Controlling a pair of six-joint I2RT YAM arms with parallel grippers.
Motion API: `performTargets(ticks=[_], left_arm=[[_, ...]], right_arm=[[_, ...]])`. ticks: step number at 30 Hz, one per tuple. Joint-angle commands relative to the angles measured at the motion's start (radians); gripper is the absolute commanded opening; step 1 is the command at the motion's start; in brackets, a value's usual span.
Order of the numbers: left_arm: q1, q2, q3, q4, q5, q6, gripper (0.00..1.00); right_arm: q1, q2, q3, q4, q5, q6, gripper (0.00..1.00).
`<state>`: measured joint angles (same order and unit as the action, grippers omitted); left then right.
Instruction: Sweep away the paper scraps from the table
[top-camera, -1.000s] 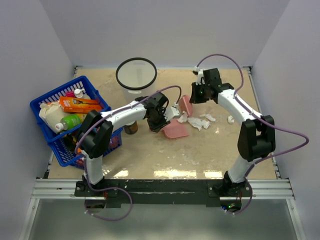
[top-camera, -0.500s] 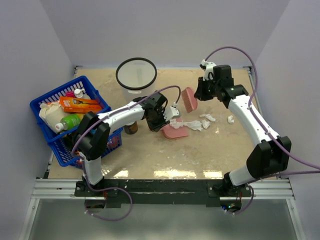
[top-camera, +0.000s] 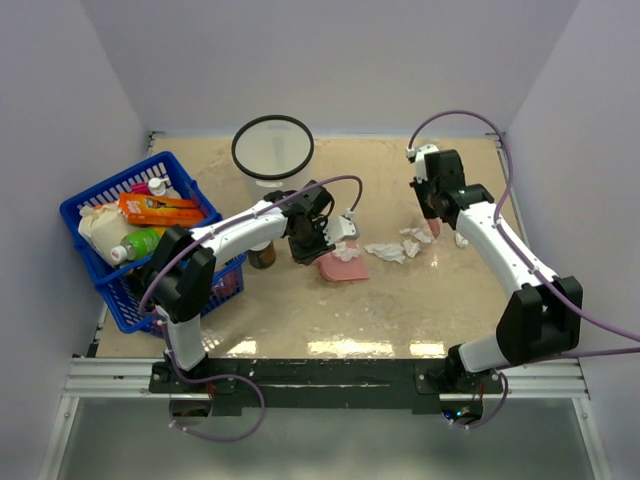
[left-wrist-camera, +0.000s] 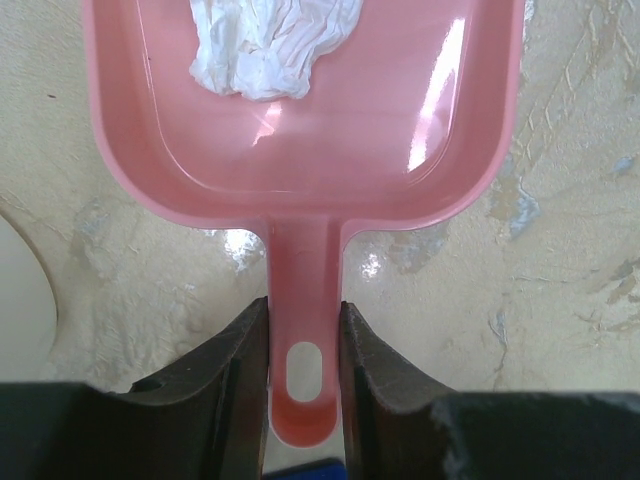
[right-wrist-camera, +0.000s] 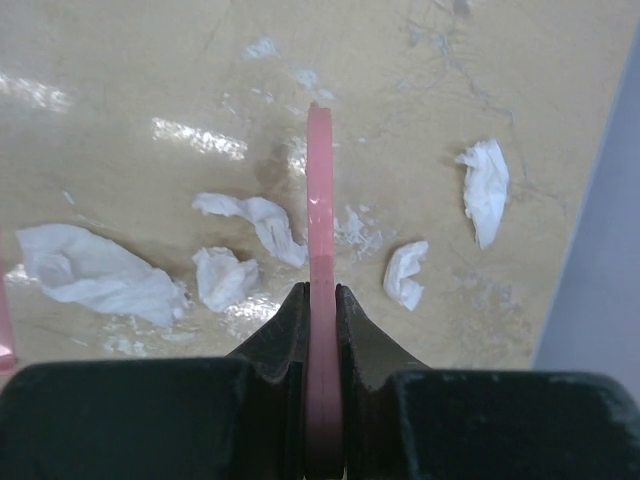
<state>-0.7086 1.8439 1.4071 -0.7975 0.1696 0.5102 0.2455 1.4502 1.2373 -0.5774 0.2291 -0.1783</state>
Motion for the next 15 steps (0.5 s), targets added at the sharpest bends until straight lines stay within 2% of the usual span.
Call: performTargets(ticks=[1,7,15], left_arm=[[-0.011,-0.014,0.032,-0.014,-0.01,0.011,0.0],[-0.031,-0.014,0.023,-0.006,-0.002,-0.009,0.0],[-0.046,0.02,0.053,-0.009,-0.012,-0.015,0.0]], right_arm=[[0.0,-0.025,-0.024,0.045,0.139,-0.066,0.0],[0.0,-0.074,0.004,-0.01,0.105,-0.027,0.0],[0.012,-0.148,-0.061,-0.125,-0.097,-0.009,0.0]])
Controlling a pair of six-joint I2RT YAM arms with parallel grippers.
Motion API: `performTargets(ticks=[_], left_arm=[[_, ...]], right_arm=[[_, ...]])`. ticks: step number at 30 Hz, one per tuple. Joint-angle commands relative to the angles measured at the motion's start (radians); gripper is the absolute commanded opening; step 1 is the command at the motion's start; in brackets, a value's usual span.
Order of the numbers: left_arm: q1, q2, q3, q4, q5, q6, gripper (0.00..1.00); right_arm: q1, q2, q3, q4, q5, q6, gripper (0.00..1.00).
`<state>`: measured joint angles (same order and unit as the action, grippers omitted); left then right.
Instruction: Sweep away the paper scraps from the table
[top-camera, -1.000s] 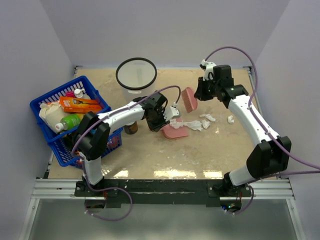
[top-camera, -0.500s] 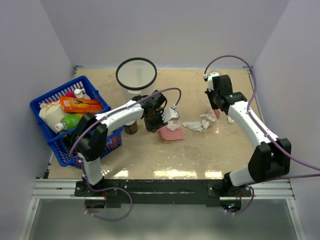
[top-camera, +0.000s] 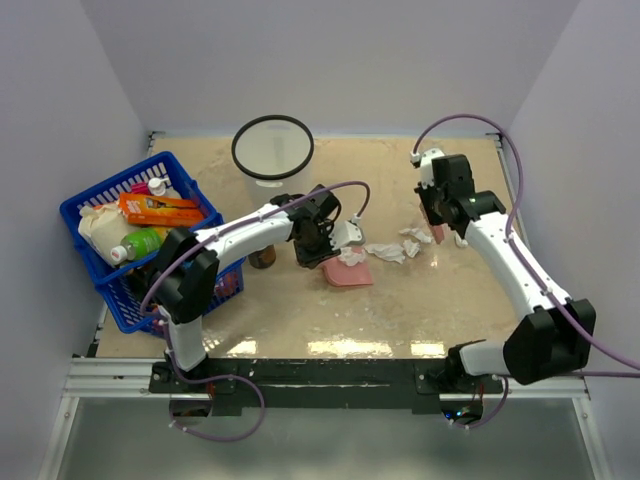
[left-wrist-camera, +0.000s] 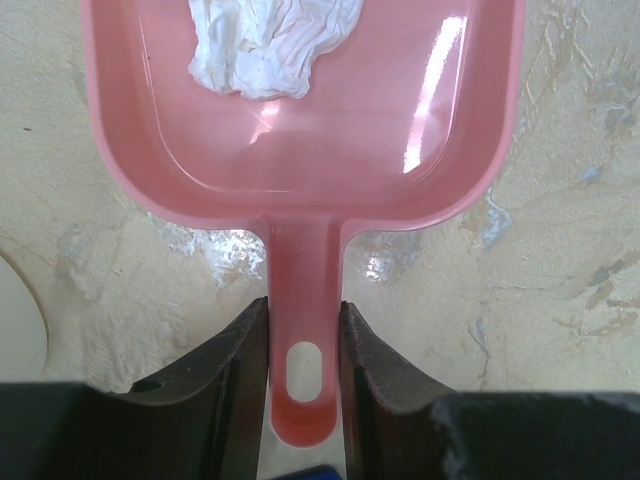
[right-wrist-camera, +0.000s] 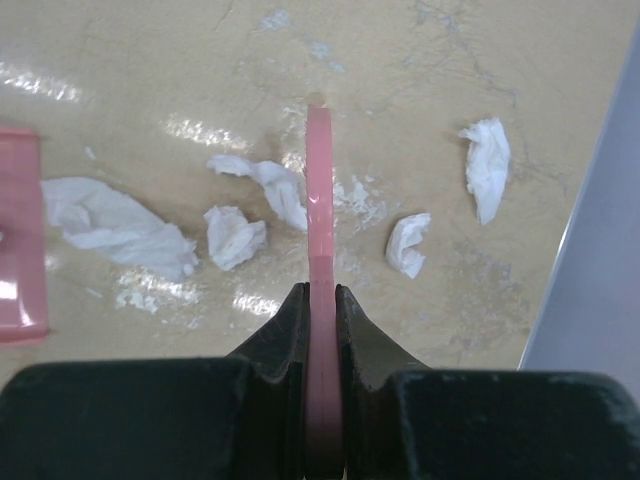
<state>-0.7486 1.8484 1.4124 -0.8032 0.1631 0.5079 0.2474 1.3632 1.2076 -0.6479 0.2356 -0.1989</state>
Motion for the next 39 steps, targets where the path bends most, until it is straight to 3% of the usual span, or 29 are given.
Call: performTargets(ticks=[1,10,17,23,35,39], left_arm=[[-0.008,0.017,0.051,-0.002,-0.005,-0.014,0.0],[-0.018,0.063,0.086,0.001,-0.004,-0.011,0.0],[-0.028,0.089,0.109,0.009,-0.004,-0.014,0.0],[-0.028,0.107,0.126,0.024,-0.01,-0.012,0.0],[-0.024,0.005,-0.038,0.179,-0.03,-0.011,0.0],[-0.024,-0.021,-0.069,0.188,-0.031,-0.009,0.0]], right_arm=[[0.012,-0.065,-0.042,-0.059,-0.108,0.012,0.0],[0.045,-0.016,-0.112,0.024,-0.159,0.013,0.0],[0.157,0.025,-0.04,0.01,-0.399,0.087,0.0],[0.174,0.011,0.013,-0.033,-0.539,0.165,0.0],[0.165,-0.081,0.007,-0.068,-0.358,0.115,0.0],[0.095,-0.061,0.035,-0.042,-0.367,0.139,0.0]])
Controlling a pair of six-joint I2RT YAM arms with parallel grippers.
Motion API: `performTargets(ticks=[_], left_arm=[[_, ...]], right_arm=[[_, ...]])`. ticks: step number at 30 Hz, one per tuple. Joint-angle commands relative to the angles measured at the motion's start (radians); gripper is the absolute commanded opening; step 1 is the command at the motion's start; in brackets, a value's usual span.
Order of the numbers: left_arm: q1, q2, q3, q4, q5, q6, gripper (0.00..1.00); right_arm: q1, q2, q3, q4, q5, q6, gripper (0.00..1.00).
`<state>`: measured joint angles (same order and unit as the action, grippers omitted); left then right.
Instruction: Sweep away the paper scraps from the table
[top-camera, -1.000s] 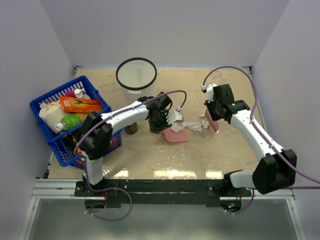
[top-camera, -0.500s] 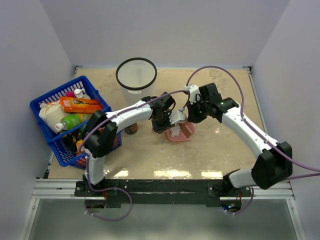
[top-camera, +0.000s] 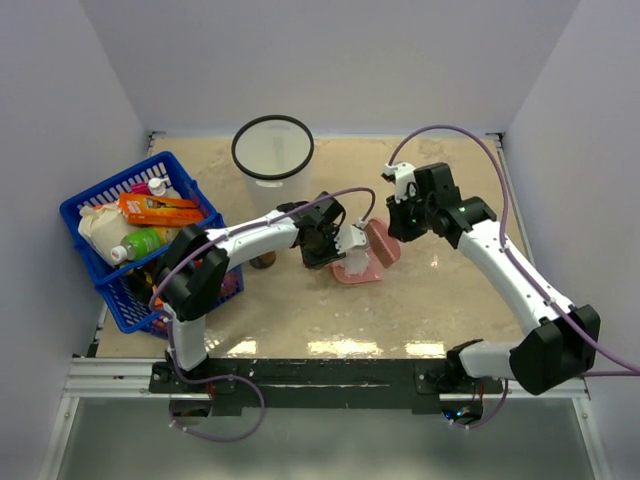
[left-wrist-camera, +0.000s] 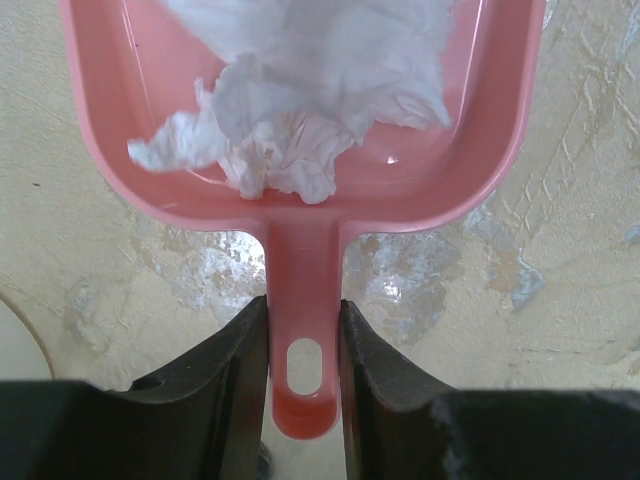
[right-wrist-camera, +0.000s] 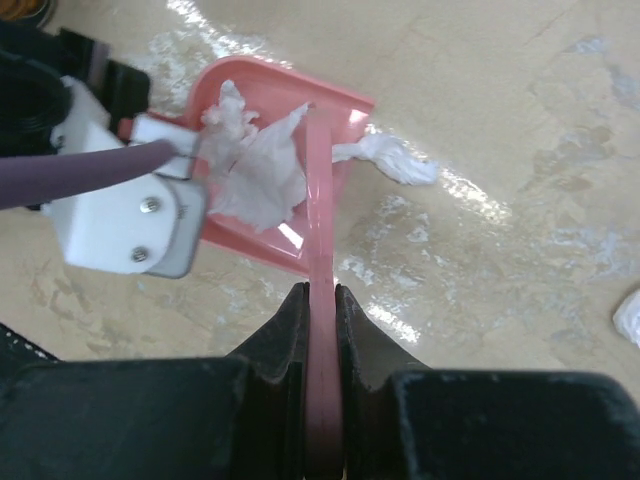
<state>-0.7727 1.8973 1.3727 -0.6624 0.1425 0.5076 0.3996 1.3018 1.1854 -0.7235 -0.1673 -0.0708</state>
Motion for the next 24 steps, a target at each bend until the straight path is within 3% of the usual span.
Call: performTargets(ticks=[1,9,17,24], left_arm=[[0.0,-0.078,-0.037,0.052,-0.011,-0.015,0.0],[0.001,-0.155,-0.126,0.118,0.022,-0.041,0.0],[0.001,-0.202,-0.13,0.112,0.052,-0.044,0.0],[0.001,-0.239,-0.124,0.103,0.078,-0.032,0.0]], right_arm=[[-0.07,0.005,0.063,0.039,0.023,0.017,0.0],[-0.119,0.089,0.108,0.14,0.017,0.063,0.0],[-0.162,0.194,0.051,0.22,-0.003,0.183,0.0],[-0.315,0.199,0.066,0.182,0.165,0.191,0.0]])
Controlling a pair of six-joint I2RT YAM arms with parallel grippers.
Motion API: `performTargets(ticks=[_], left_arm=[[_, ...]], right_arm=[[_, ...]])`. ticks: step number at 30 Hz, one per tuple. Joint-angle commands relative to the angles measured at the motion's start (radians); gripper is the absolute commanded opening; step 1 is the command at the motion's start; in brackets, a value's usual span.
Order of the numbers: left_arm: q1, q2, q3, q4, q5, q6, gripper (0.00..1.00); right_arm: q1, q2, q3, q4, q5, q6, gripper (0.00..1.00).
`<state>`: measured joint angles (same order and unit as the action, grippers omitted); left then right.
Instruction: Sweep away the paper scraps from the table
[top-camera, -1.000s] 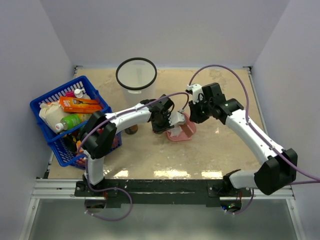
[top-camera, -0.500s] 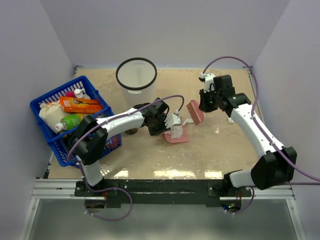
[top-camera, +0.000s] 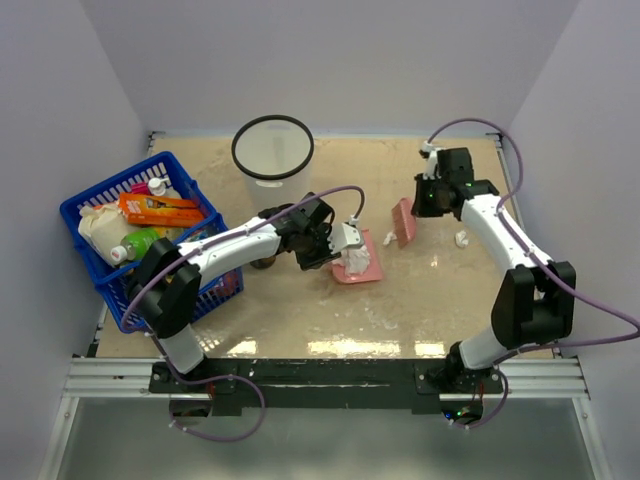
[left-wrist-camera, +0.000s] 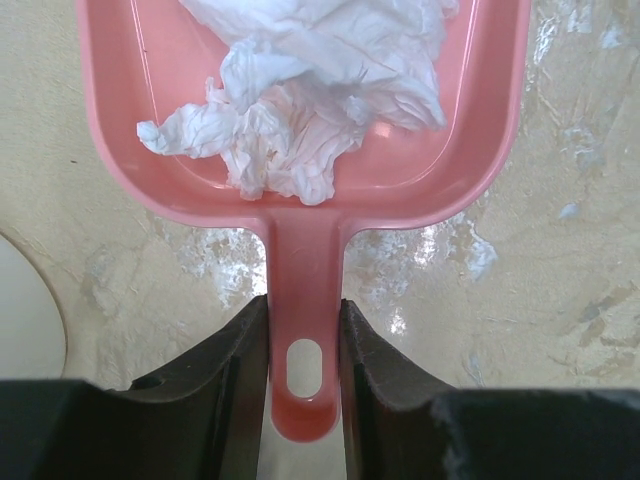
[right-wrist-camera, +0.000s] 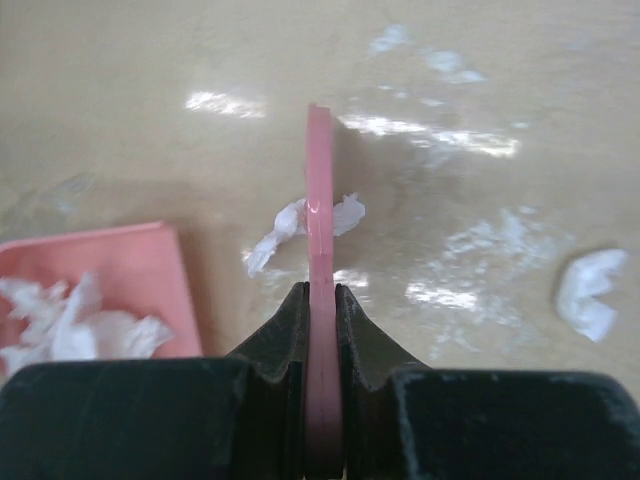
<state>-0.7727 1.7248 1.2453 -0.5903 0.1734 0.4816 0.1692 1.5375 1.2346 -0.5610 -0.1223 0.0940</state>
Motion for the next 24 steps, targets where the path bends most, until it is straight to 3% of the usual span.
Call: performTargets(ticks=[1,6,8,14,24], left_arm=[[0.001,-0.07,0.006,0.032,0.052,-0.008,0.0],[0.001,-0.071,0.071,0.024,0.087,-0.017,0.0],[0.001,-0.068,0.095,0.02,0.106,-0.02,0.0],[0.001,-0.07,0.187,0.004,0.127,-0.028,0.0],[0.041,-0.074,0.396,-0.098,0.173,-0.04,0.0]], right_arm=[[-0.1,-0.054,0.019,0.015,0.157,0.023,0.0],[-0.128,-0.154,0.031,-0.022,0.125,-0.013,0.0],[-0.128,-0.215,0.046,-0.033,0.012,-0.02,0.0],[-0.129,-0.347,0.036,-0.034,-0.056,-0.031,0.0],[-0.138,-0.257,0.029,-0.004,0.164,0.032,0.0]])
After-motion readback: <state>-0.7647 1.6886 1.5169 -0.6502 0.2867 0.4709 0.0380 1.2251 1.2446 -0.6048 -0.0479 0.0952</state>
